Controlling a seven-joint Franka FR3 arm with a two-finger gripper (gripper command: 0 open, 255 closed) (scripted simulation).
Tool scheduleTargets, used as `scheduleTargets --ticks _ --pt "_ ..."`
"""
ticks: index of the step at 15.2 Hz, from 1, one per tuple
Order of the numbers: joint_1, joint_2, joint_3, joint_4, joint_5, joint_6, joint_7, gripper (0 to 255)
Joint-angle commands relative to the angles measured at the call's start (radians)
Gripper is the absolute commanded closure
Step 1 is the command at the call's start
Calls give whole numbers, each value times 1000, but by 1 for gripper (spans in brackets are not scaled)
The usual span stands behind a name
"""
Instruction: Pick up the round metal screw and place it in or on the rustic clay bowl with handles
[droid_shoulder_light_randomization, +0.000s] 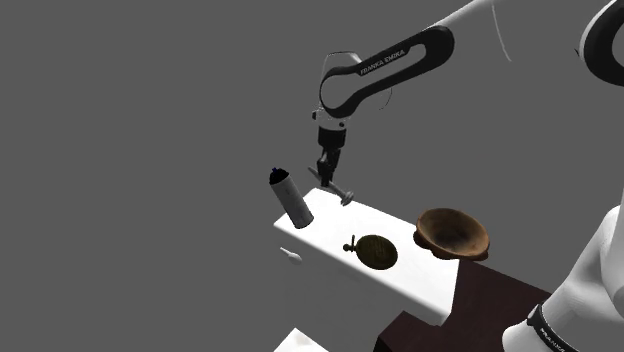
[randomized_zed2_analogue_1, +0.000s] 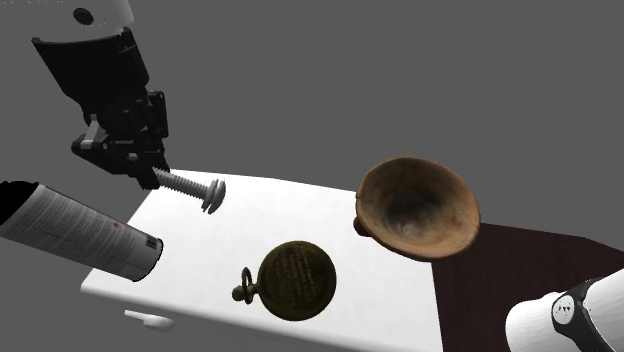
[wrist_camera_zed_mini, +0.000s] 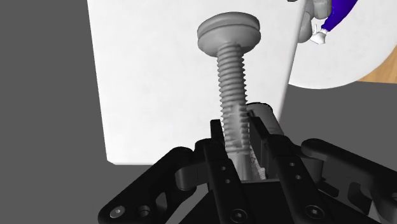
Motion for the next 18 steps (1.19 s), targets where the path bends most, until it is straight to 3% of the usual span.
scheduleTargets --ticks 1,10,18 --pt "0 -10 -1 16 -2 -26 3 255" --pt "-2 -47 -2 79 -7 -125 16 255" --pt "-36 -342 -33 -284 -3 -67 -59 255"
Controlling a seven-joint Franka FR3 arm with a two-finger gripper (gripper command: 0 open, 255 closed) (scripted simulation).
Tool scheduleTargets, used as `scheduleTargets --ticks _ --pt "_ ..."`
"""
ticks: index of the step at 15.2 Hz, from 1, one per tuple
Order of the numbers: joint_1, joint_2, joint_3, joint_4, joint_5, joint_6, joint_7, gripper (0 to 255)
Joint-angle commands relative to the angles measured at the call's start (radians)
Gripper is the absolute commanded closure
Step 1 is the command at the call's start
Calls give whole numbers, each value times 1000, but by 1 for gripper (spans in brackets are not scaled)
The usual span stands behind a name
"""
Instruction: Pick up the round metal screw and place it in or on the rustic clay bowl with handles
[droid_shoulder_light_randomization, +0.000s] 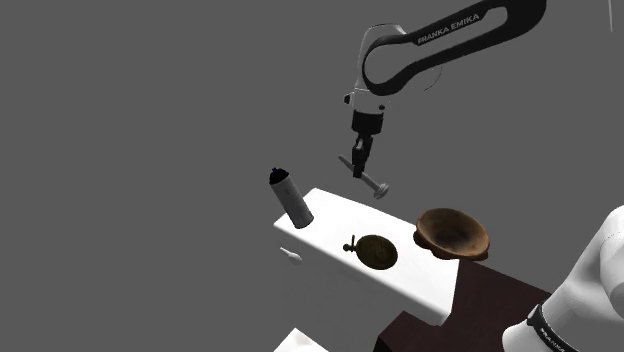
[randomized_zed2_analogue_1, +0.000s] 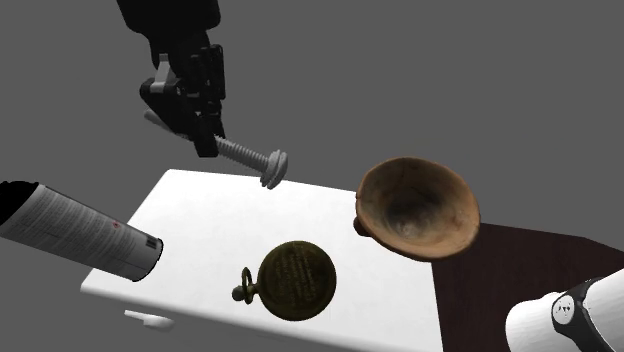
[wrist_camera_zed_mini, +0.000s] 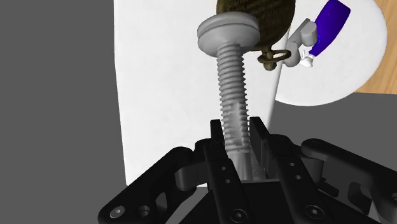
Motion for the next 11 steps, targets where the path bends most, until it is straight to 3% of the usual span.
scheduleTargets --ticks 1,11 --pt "-9 -74 -10 -85 -2 9 -20 255" --pt "-72 -450 -76 -427 -53 -36 -111 255"
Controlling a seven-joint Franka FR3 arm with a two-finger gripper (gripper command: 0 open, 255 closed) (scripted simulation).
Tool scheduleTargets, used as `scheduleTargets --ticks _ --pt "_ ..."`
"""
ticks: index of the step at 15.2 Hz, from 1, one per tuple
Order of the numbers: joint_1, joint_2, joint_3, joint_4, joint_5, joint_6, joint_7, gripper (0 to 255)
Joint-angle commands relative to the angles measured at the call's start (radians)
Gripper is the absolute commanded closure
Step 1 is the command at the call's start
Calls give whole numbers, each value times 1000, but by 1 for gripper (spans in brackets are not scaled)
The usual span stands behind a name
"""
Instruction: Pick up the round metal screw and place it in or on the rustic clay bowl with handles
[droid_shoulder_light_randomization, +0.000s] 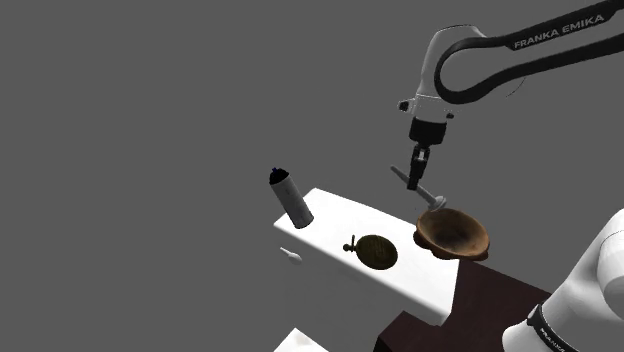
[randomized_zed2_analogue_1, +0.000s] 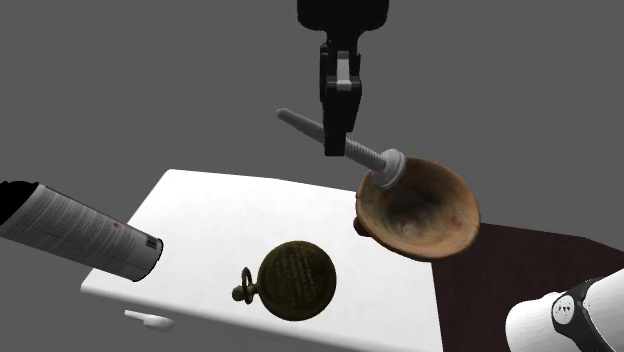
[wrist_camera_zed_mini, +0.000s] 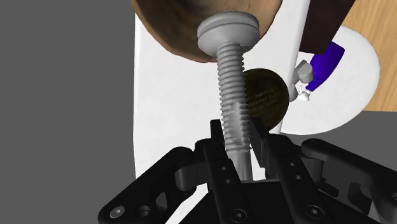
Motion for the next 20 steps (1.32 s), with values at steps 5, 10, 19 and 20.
scheduleTargets --ticks 5,10,19,20 --pt "-64 -255 -54 -175 -63 -87 -63 255" --pt "-113 -384 -91 -270 -109 -126 -108 255" --pt "-121 -334 -99 -367 -113 20 -125 255" --pt "-121 -326 -101 -377 -113 38 -127 255"
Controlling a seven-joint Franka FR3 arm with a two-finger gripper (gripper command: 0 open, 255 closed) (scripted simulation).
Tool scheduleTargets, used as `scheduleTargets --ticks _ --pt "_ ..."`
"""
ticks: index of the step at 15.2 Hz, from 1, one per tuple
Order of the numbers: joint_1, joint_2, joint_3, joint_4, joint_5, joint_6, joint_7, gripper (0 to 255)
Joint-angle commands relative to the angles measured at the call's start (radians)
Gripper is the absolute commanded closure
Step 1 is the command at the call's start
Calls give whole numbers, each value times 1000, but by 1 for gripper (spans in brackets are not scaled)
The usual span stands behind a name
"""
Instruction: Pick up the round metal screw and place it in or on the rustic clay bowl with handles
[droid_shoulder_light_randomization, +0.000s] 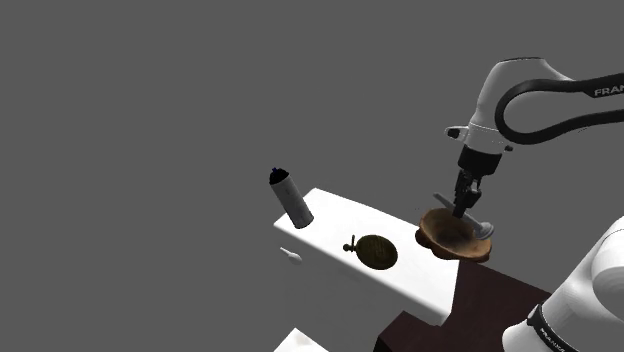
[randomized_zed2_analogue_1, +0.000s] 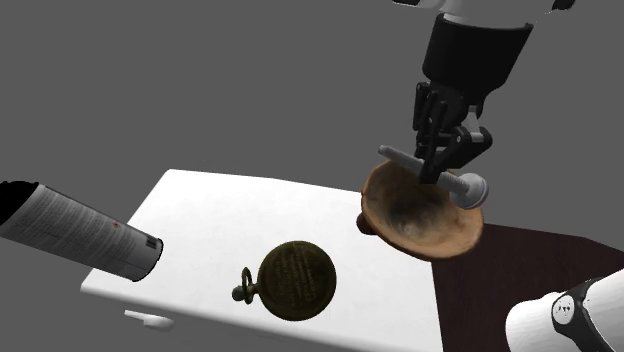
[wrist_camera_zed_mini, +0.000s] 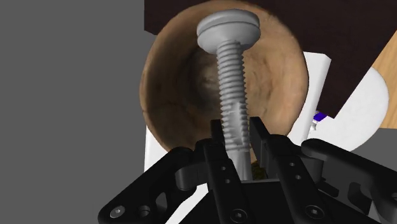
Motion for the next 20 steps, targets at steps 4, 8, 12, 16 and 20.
scheduleTargets --ticks 4,8,12,16,20 --pt "-10 44 -17 -45 -3 60 -10 255" --pt "-12 44 -15 -45 -2 60 -11 255" --pt "-12 44 -13 -47 0 63 -10 0" --pt "-13 44 -13 -45 0 60 -12 0" --pt "-22 -3 -6 62 0 -94 -11 0"
